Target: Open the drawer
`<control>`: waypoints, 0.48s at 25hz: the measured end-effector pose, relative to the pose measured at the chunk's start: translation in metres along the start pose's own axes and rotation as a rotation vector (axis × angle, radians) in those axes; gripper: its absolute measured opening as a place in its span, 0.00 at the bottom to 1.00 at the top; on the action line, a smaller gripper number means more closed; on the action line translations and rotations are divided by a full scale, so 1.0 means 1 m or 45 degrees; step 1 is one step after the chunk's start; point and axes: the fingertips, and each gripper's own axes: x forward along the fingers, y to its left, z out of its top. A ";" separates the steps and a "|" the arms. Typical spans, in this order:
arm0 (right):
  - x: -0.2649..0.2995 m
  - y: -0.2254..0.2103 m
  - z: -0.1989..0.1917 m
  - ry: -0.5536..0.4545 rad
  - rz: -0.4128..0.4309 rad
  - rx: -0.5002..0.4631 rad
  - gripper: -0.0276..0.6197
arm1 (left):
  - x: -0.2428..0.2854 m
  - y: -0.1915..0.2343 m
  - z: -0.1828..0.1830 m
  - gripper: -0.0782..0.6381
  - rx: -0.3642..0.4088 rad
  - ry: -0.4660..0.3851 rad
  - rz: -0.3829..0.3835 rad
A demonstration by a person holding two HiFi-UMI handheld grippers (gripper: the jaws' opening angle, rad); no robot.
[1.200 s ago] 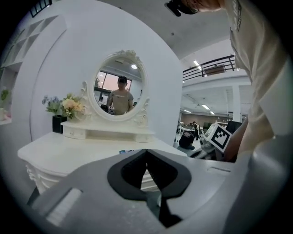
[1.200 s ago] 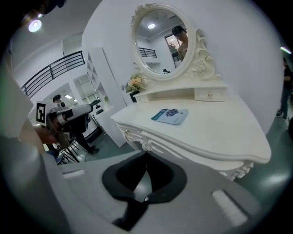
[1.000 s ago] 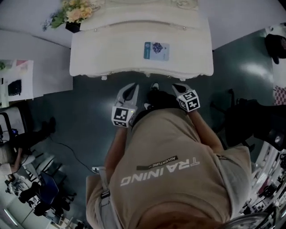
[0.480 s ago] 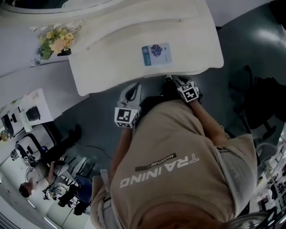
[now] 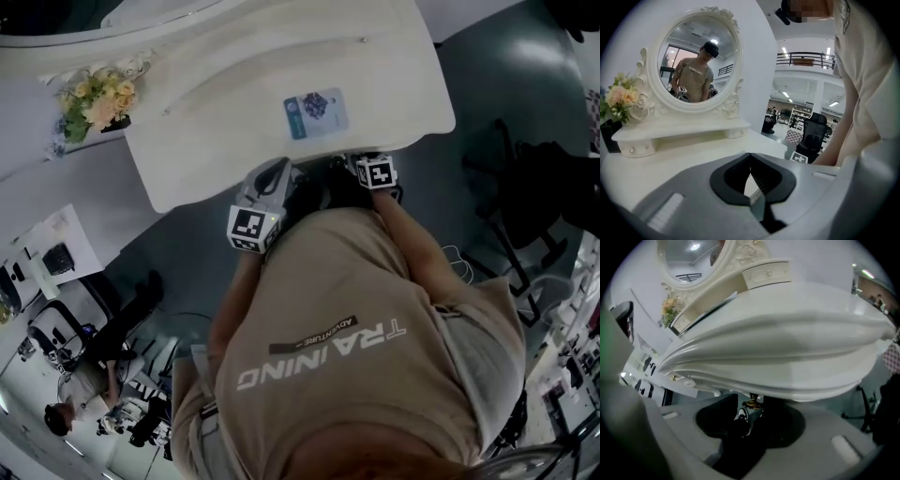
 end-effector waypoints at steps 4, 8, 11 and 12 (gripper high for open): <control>0.004 -0.006 0.001 -0.080 -0.106 0.197 0.26 | -0.017 0.026 -0.015 0.12 -0.055 0.014 0.033; 0.010 -0.006 0.013 -0.077 -0.139 0.126 0.26 | -0.023 0.051 -0.030 0.12 -0.134 0.008 0.059; 0.005 -0.003 0.000 -0.017 -0.146 0.133 0.26 | -0.030 0.048 -0.034 0.12 -0.148 0.006 0.040; 0.002 -0.002 -0.004 0.008 -0.147 0.142 0.26 | -0.032 0.046 -0.033 0.12 -0.149 0.001 0.034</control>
